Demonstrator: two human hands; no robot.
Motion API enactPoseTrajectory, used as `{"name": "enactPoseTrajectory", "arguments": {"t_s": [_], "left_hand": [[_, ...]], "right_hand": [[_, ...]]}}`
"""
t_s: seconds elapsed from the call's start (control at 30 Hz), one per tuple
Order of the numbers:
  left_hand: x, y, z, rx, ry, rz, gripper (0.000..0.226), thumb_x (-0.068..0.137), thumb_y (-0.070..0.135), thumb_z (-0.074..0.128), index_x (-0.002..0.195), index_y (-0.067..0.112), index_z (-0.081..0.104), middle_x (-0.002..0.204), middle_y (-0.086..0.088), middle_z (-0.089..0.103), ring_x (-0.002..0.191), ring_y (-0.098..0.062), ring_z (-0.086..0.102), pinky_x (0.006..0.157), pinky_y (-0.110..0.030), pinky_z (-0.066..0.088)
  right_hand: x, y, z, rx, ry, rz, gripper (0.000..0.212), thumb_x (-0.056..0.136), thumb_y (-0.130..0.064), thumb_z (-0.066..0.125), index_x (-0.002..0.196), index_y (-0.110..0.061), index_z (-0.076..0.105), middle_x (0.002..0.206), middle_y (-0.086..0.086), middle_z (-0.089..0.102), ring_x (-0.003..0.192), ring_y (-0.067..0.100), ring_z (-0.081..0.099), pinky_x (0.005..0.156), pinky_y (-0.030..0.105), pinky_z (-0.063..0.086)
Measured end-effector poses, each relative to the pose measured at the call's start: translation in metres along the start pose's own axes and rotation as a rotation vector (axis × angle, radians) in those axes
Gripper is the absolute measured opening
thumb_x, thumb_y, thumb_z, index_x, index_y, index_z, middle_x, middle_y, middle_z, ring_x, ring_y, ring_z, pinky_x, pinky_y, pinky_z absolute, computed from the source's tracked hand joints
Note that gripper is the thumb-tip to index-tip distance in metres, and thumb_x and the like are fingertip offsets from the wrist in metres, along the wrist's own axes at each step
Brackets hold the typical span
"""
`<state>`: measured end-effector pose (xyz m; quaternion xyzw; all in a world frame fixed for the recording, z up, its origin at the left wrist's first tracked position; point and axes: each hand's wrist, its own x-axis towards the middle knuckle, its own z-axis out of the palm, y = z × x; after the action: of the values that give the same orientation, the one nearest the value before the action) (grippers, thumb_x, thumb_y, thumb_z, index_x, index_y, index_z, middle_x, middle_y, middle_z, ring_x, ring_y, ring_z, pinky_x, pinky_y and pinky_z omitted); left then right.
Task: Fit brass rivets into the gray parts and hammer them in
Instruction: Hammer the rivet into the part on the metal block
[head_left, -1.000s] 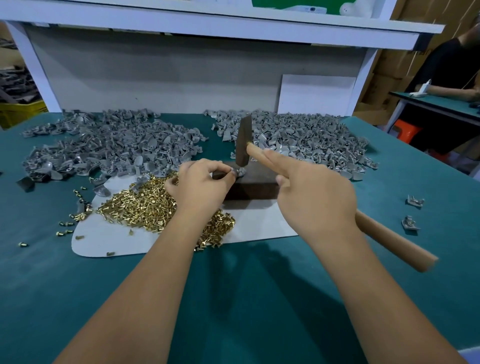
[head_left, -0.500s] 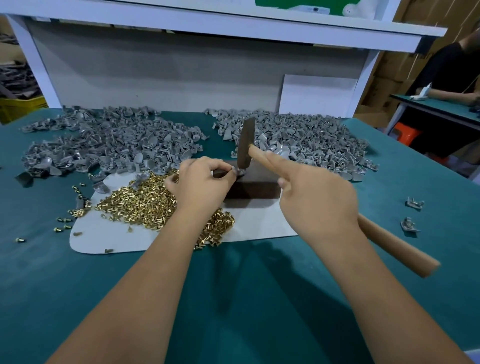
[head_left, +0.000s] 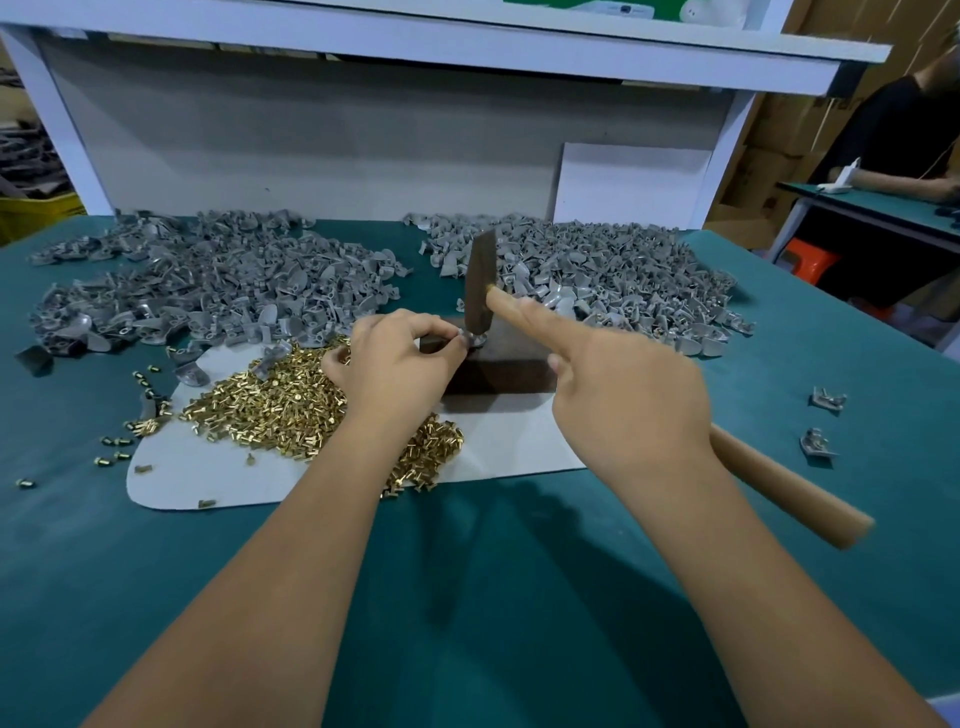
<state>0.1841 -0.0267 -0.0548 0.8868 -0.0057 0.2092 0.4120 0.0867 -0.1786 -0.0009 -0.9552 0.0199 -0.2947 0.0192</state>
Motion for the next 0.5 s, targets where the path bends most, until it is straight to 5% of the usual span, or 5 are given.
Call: {"name": "enactPoseTrajectory", "arguments": {"t_s": [0.13, 0.27, 0.33, 0.43, 0.5], "left_hand": [[0.0002, 0.0017, 0.0007, 0.014, 0.006, 0.002, 0.026, 0.082, 0.050, 0.071, 0.060, 0.050, 0.057, 0.080, 0.030, 0.053, 0.123, -0.012, 0.043, 0.103, -0.052, 0.021], [0.0005, 0.0010, -0.0011, 0.004, -0.005, -0.007, 0.028, 0.082, 0.049, 0.071, 0.059, 0.050, 0.056, 0.081, 0.030, 0.055, 0.124, -0.012, 0.042, 0.103, -0.050, 0.020], [0.0001, 0.0024, -0.0012, -0.002, -0.009, -0.011, 0.029, 0.082, 0.050, 0.072, 0.058, 0.050, 0.056, 0.078, 0.033, 0.051, 0.123, -0.012, 0.042, 0.101, -0.047, 0.020], [0.0004, 0.0043, -0.0007, 0.025, 0.010, -0.032, 0.030, 0.081, 0.050, 0.073, 0.057, 0.049, 0.055, 0.077, 0.030, 0.052, 0.125, -0.012, 0.041, 0.104, -0.050, 0.021], [-0.0004, 0.0032, -0.0007, 0.018, 0.015, -0.016, 0.029, 0.081, 0.050, 0.073, 0.058, 0.049, 0.055, 0.080, 0.028, 0.053, 0.125, -0.012, 0.041, 0.104, -0.051, 0.021]], "right_hand": [[0.0017, 0.0020, -0.0009, 0.070, 0.046, 0.094, 0.064, 0.094, -0.026, 0.051, 0.135, -0.062, 0.016, 0.068, -0.003, 0.051, 0.048, 0.015, 0.032, 0.043, 0.021, 0.013], [-0.0021, -0.0006, -0.0006, 0.055, 0.013, 0.024, 0.074, 0.092, -0.024, 0.053, 0.132, -0.061, 0.002, 0.073, -0.002, 0.060, 0.056, 0.020, 0.041, 0.044, 0.020, 0.012], [-0.0004, -0.0003, -0.0029, 0.063, 0.006, 0.013, 0.073, 0.091, -0.022, 0.055, 0.132, -0.063, 0.011, 0.078, -0.003, 0.065, 0.058, 0.020, 0.042, 0.044, 0.019, 0.013], [0.0028, -0.0033, -0.0052, 0.085, 0.048, 0.061, 0.064, 0.091, -0.022, 0.055, 0.134, -0.060, 0.027, 0.062, 0.001, 0.048, 0.050, 0.020, 0.036, 0.044, 0.022, 0.014], [0.0013, -0.0055, -0.0039, 0.067, 0.045, 0.057, 0.065, 0.092, -0.022, 0.053, 0.136, -0.059, 0.023, 0.064, -0.001, 0.042, 0.048, 0.019, 0.031, 0.043, 0.023, 0.014]]}}
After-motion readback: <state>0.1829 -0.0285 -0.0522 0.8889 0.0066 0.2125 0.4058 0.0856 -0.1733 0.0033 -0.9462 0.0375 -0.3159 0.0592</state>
